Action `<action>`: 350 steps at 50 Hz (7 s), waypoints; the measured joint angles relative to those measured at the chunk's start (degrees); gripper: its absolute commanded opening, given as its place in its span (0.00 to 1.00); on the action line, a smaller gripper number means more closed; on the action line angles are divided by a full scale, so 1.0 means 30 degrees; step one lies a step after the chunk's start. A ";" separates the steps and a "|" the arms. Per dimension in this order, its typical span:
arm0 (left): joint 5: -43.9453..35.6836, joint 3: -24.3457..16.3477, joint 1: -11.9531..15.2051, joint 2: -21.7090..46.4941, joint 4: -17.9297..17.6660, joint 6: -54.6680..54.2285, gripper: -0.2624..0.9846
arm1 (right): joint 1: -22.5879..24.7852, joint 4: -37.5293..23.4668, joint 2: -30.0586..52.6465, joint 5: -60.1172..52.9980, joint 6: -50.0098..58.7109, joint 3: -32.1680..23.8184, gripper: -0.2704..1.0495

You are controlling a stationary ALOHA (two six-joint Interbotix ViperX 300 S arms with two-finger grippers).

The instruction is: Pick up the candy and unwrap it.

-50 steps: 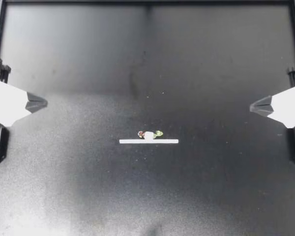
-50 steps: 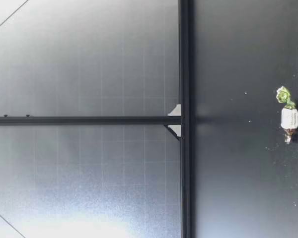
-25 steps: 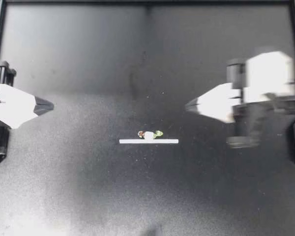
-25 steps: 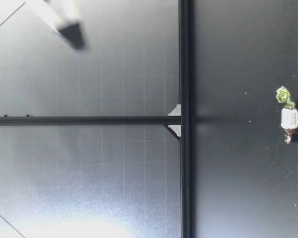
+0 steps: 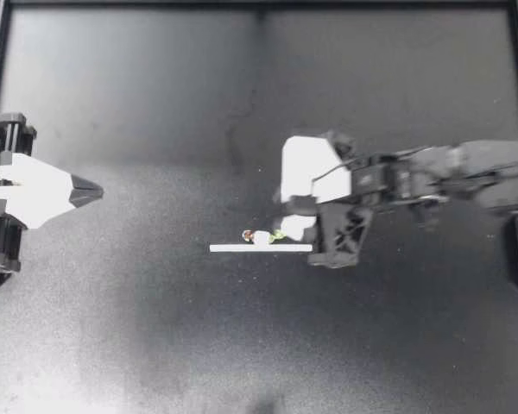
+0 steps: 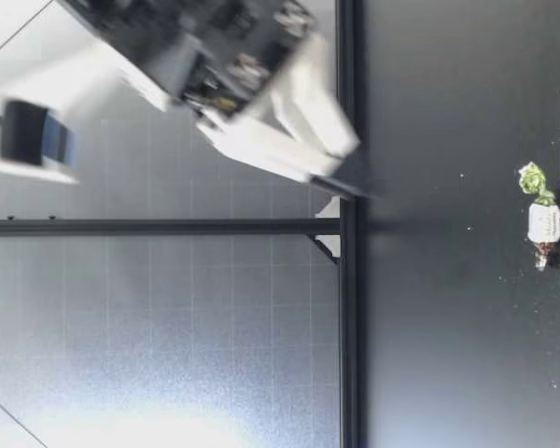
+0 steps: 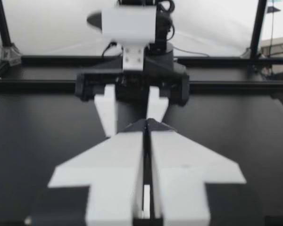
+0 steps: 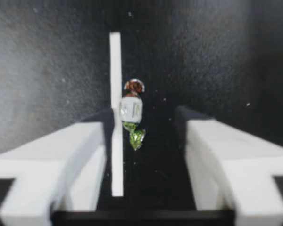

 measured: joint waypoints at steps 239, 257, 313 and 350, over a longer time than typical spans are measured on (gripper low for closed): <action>-0.6533 -0.5596 -0.0029 1.4531 -0.1494 -0.1260 0.09 | 0.0527 -0.0381 -0.4043 0.1787 0.1172 -0.0674 0.04; -0.6533 -0.5273 -0.0088 1.4297 -0.1553 -0.1348 0.09 | 0.0498 -0.0381 -0.4453 0.1641 0.1465 0.0000 0.04; -0.7148 -0.5361 -0.0088 1.3916 -0.1963 -0.2168 0.09 | 0.0820 -0.0234 -0.4980 -0.1055 0.3223 0.1289 0.15; -0.5801 -0.4893 -0.0088 1.2949 -0.1904 -1.0576 0.09 | 0.0322 -0.3105 -0.6299 -0.7148 0.0791 0.3193 0.66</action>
